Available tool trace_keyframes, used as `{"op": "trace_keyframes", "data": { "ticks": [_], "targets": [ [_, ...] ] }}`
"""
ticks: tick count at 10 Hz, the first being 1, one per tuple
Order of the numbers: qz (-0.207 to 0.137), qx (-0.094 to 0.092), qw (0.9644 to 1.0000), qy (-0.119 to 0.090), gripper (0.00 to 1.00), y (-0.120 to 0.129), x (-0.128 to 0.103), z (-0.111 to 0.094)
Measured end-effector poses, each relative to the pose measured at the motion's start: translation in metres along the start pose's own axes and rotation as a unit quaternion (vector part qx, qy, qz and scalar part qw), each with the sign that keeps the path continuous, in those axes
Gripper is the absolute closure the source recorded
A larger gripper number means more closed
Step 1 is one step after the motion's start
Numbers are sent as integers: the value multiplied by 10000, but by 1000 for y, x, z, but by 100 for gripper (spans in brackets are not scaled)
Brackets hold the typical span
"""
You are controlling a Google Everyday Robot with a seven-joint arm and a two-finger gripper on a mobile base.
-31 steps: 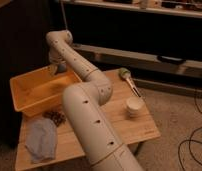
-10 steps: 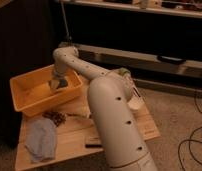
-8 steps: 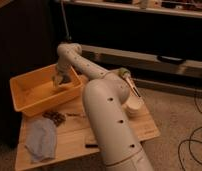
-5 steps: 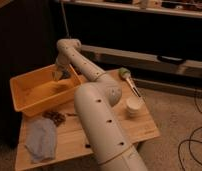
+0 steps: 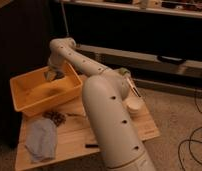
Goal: Wipe tray with sponge
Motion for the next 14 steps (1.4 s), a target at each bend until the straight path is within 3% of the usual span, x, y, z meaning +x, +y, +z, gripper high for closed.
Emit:
{"op": "trace_keyframes", "data": {
  "ticks": [4, 8, 10, 14],
  "targets": [
    [-536, -144, 9981, -278, 100, 53, -35, -7],
    [-844, -378, 9952, -321, 100, 85, -50, 2],
    [-889, -464, 9947, -224, 100, 96, -39, 10],
    [-546, -451, 9975, -48, 100, 95, 5, 15]
  ]
}}
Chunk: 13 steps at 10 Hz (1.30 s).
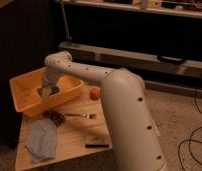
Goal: Wipe tray with sponge
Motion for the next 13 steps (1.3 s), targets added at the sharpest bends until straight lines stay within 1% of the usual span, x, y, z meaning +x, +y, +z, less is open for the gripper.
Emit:
{"op": "trace_keyframes", "data": {
  "ticks": [1, 4, 6, 8, 9, 11, 13],
  "targets": [
    [121, 80, 9999, 82, 100, -9, 19, -2],
    [592, 287, 9978, 12, 100, -44, 48, -16],
    [824, 399, 9958, 73, 100, -68, 63, -24],
    [957, 420, 9944, 182, 100, -83, 68, -22],
    [998, 403, 9939, 236, 100, -87, 69, -17],
    [1018, 375, 9937, 294, 100, -96, 62, -7],
    [946, 393, 9943, 308, 100, -103, 51, -4]
  ]
}}
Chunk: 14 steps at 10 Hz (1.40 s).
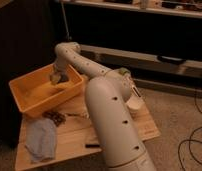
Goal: Wipe tray with sponge
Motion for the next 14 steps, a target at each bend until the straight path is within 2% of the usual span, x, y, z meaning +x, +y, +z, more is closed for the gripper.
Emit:
{"op": "trace_keyframes", "data": {
  "ticks": [3, 5, 10, 12, 14],
  "targets": [
    [-202, 6, 9998, -67, 100, 0, -25, -7],
    [-405, -37, 9991, -120, 100, 16, -41, -7],
    [-1092, -313, 9929, -342, 100, 92, -86, -2],
    [-1248, -410, 9905, -418, 100, 111, -91, -5],
    [-1206, -461, 9907, -418, 100, 119, -80, -9]
  ]
}}
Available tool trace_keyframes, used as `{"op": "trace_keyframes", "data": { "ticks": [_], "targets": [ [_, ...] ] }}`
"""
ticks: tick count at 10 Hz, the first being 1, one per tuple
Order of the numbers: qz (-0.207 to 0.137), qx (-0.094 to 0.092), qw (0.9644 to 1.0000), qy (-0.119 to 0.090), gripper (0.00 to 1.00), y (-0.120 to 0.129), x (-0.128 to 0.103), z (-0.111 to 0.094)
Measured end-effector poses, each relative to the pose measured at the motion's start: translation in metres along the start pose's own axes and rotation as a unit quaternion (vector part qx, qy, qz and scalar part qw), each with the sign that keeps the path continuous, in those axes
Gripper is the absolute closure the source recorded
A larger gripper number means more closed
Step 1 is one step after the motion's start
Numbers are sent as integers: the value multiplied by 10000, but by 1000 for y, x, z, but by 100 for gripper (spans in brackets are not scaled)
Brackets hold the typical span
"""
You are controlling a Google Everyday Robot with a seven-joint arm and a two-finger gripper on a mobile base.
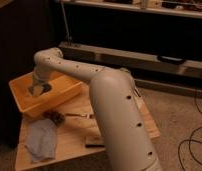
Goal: Wipe tray with sponge
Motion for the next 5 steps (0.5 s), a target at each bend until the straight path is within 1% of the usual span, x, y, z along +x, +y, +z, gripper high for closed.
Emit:
{"op": "trace_keyframes", "data": {
  "ticks": [1, 2, 3, 4, 5],
  "targets": [
    [53, -8, 10000, 14, 100, 1, 9, -3],
    [137, -19, 9999, 45, 100, 4, 23, -7],
    [280, -19, 9996, 81, 100, 5, 43, -12],
    [429, 8, 9990, 112, 100, 0, 60, -16],
    [579, -12, 9983, 117, 100, -4, 69, -15]
  ]
}}
